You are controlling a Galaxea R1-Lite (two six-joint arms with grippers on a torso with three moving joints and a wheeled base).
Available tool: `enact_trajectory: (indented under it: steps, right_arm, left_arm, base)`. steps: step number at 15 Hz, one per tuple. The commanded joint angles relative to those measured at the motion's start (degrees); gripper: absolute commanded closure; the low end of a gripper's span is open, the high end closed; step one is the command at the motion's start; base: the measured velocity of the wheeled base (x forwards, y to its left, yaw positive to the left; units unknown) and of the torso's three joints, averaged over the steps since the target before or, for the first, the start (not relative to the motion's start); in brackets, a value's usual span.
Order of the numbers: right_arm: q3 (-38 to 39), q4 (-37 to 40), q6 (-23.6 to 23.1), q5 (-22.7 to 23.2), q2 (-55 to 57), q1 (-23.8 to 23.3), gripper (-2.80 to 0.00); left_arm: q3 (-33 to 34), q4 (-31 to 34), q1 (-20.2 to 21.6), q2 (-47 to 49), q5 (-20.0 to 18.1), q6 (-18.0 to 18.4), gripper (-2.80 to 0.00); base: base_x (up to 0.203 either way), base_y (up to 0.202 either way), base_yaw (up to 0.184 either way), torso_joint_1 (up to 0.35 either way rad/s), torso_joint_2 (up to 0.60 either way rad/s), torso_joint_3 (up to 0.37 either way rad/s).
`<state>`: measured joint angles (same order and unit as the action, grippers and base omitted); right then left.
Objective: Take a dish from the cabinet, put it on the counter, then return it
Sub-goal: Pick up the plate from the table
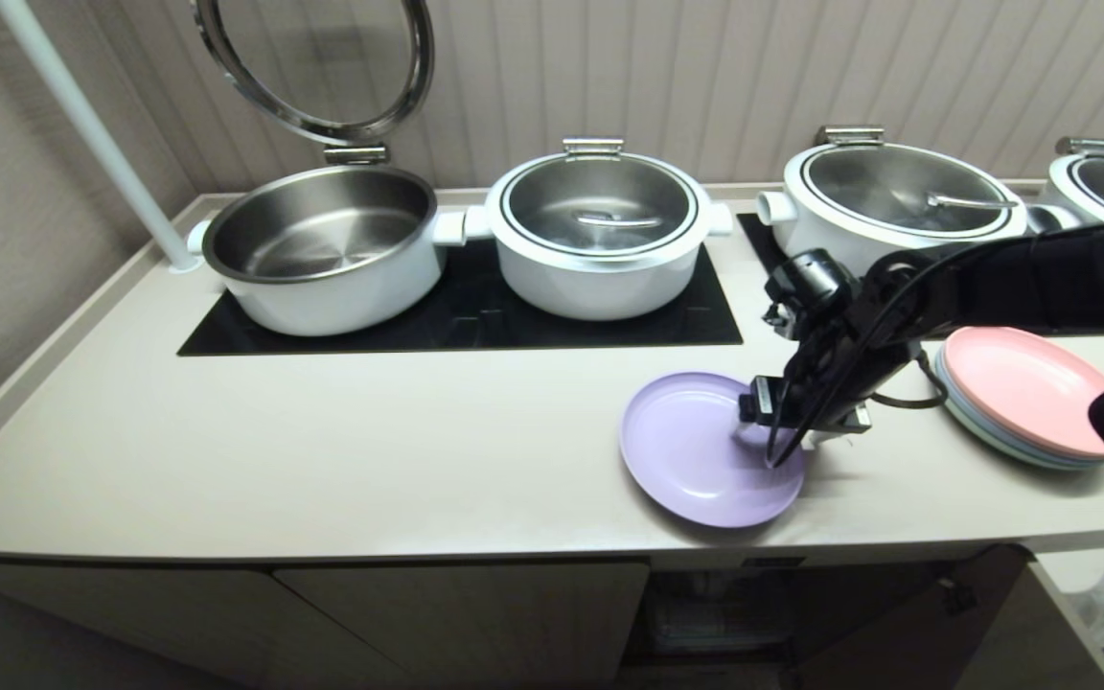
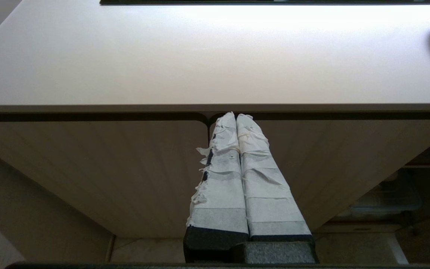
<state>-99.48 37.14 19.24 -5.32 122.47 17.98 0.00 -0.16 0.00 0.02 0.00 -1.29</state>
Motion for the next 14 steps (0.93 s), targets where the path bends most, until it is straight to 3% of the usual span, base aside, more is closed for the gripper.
enact_trajectory:
  steps: [1, 5, 6, 14]
  right_arm:
    - [0.0, 0.2, 0.1, 0.0, 0.0, 0.2, -2.8]
    - [0.1, 0.2, 0.0, -0.1, 0.0, 0.4, -2.8]
    - [0.0, 0.1, 0.0, -0.1, 0.0, 0.4, 0.0]
    - [0.0, 0.2, 0.1, -2.2, 0.8, 0.7, 0.0]
  left_arm:
    - [0.0, 0.0, 0.0, 0.0, 0.0, 0.0, 0.0]
    - [0.0, 0.0, 0.0, 0.0, 0.0, 0.0, 0.0]
    - [0.0, 0.0, 0.0, 0.0, 0.0, 0.0, 0.0]
    - [0.0, 0.0, 0.0, 0.0, 0.0, 0.0, 0.0]
  base:
    - [0.0, 0.0, 0.0, 0.0, 0.0, 0.0]
    - [0.0, 0.0, 0.0, 0.0, 0.0, 0.0]
    - [0.0, 0.0, 0.0, 0.0, 0.0, 0.0]
    - [0.0, 0.0, 0.0, 0.0, 0.0, 0.0]
